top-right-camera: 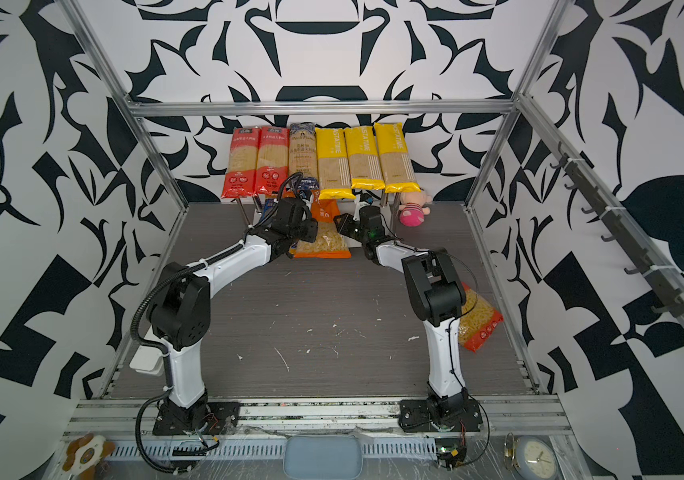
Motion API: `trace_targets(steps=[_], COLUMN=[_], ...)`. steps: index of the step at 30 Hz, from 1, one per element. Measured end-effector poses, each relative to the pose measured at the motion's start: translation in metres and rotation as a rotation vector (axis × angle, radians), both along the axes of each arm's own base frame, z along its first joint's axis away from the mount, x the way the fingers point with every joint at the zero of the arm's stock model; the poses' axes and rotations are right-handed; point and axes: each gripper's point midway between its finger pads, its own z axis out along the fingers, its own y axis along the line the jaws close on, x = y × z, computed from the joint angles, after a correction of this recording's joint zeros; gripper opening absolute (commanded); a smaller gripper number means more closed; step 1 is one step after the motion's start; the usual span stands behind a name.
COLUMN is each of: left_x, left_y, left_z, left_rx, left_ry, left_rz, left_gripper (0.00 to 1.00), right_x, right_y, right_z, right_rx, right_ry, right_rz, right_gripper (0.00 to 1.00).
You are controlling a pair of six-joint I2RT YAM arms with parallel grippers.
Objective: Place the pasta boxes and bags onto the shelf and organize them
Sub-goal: 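Carry the upright macaroni bag to the lower shelf tier beside the blue bag, then open both grippers and draw them back from the shelf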
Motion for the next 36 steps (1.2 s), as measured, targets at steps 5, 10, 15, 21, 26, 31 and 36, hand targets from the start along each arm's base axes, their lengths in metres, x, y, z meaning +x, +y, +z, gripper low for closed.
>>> trace_targets(steps=[5,10,15,21,26,31,36], left_x=[0.010,0.013,0.014,0.017,0.011,-0.010,-0.033], left_y=[-0.001,0.004,0.006,0.016,0.026,0.045,0.060], left_z=[-0.001,-0.001,-0.002,-0.003,-0.005,-0.006,-0.010], left_rx=[0.009,0.010,0.011,0.028,0.038,0.032,0.017], left_ry=[-0.010,-0.010,-0.009,-0.017,-0.020,-0.003,0.024], left_rz=[0.006,0.025,0.039,0.087,0.119,0.140,0.155], left_gripper=[0.01,0.00,0.15,0.45,0.59,0.63,0.64], right_x=[-0.003,-0.026,-0.055,-0.098,-0.137,-0.173,-0.209], right_y=[-0.009,-0.025,-0.034,-0.045,-0.057,-0.077,-0.121], right_z=[0.001,0.017,0.038,0.039,0.037,0.033,0.008], right_rx=[-0.034,-0.078,-0.090,-0.106,-0.146,-0.232,-0.339], right_ry=[0.007,0.007,-0.017,0.002,0.044,0.114,0.241], right_rz=[-0.025,-0.038,-0.029,-0.001,0.021,0.016,-0.053], right_gripper=[0.55,0.58,0.58,0.59,0.59,0.59,0.60])
